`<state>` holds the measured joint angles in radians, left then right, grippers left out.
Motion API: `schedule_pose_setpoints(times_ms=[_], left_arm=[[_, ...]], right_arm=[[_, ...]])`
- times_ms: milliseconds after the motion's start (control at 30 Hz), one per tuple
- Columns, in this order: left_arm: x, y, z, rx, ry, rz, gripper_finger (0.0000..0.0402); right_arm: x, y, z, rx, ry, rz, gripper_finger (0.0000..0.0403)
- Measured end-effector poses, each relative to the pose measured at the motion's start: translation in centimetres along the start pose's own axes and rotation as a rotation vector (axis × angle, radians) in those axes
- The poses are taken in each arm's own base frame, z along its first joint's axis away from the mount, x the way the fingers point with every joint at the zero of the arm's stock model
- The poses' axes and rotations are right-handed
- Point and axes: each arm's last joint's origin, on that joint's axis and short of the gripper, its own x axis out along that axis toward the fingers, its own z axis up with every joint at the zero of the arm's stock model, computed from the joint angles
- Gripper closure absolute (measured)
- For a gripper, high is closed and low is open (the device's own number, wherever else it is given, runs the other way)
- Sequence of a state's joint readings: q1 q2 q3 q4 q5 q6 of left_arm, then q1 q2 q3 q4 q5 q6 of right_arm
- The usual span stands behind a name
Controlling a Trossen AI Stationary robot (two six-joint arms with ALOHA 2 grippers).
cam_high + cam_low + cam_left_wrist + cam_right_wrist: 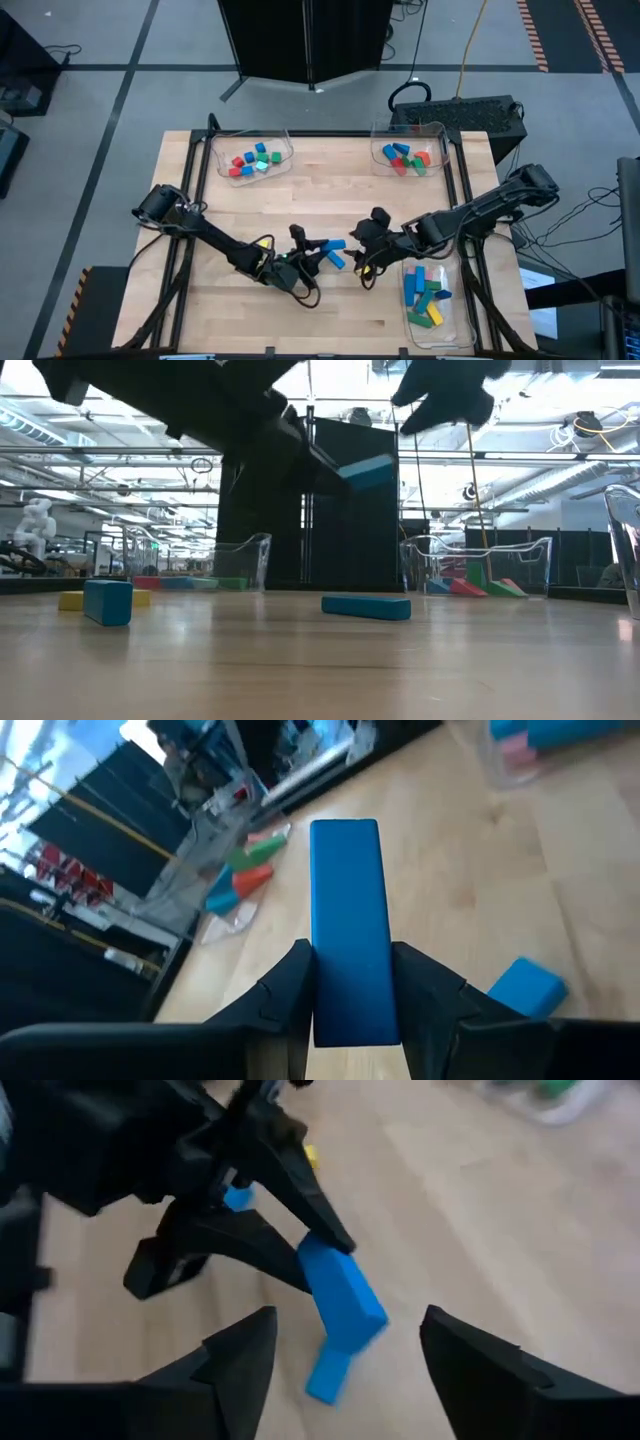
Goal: Sort blocks by size
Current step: Put the blue rectangular block into the bottom right transparent bin
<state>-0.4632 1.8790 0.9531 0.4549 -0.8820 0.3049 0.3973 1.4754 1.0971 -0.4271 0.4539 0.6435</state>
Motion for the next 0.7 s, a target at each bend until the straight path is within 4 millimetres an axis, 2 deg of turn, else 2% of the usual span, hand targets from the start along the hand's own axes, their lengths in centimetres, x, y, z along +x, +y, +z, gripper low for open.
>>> schedule_pose_setpoints(times_ms=[167,367,500,700], left_arm=[[-0.6,-0.2,0.8,0.015,-0.061,0.004,0.0293],[-0.7,-0.2,1.2,0.013,-0.087,0.008,0.0293],[-0.7,-0.1,1.2,0.009,-0.092,0.008,0.0293],[-0.6,-0.1,1.3,0.007,-0.095,0.005,0.0293]], right_arm=[[2.8,-1.3,-2.4,0.121,-0.080,0.144,0.0141],[3.4,-2.3,-3.5,0.175,-0.162,0.198,0.0141],[3.4,-2.2,-3.4,0.178,-0.175,0.215,0.0164],[3.3,-2.0,-3.1,0.187,-0.188,0.247,0.0218]])
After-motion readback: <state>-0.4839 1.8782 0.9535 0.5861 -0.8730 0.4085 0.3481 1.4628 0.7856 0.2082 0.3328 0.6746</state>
